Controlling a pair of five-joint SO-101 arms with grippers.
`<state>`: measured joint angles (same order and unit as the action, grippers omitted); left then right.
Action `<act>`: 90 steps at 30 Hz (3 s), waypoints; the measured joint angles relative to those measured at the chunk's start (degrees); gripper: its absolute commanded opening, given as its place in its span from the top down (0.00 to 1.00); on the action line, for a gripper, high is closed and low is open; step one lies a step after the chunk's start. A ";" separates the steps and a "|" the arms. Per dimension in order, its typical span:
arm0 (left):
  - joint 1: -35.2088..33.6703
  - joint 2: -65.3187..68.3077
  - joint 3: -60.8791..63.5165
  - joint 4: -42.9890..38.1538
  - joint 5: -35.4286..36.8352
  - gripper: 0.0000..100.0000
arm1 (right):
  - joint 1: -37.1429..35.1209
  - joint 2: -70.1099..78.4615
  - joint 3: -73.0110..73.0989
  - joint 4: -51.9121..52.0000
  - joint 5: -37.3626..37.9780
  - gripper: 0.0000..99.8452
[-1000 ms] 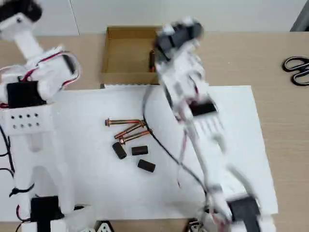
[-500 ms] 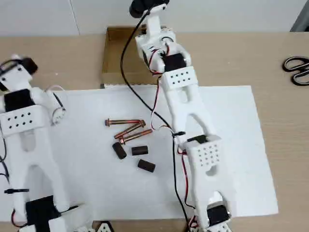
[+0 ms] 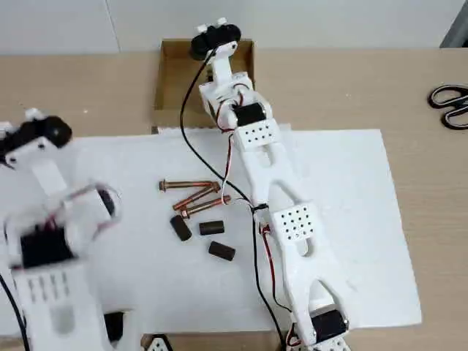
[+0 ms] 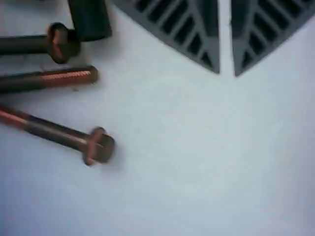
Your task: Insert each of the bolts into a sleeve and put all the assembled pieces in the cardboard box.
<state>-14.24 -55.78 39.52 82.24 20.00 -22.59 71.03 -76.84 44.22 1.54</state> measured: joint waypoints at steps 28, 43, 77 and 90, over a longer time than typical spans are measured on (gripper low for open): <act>2.20 31.47 -20.75 9.85 0.97 0.99 | -0.35 -20.48 -16.00 52.66 -0.09 0.65; 17.76 58.20 -50.73 16.44 -26.02 0.99 | -0.18 -70.95 43.08 52.92 -0.09 0.65; 19.96 70.59 -49.67 12.75 31.30 0.99 | 6.68 -99.52 72.53 51.96 0.00 0.65; 24.44 70.95 -45.10 4.92 47.74 0.99 | 12.31 -99.52 72.53 51.78 0.00 0.65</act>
<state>10.20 15.16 -5.58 87.16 67.74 -10.29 -28.48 -4.31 96.00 1.54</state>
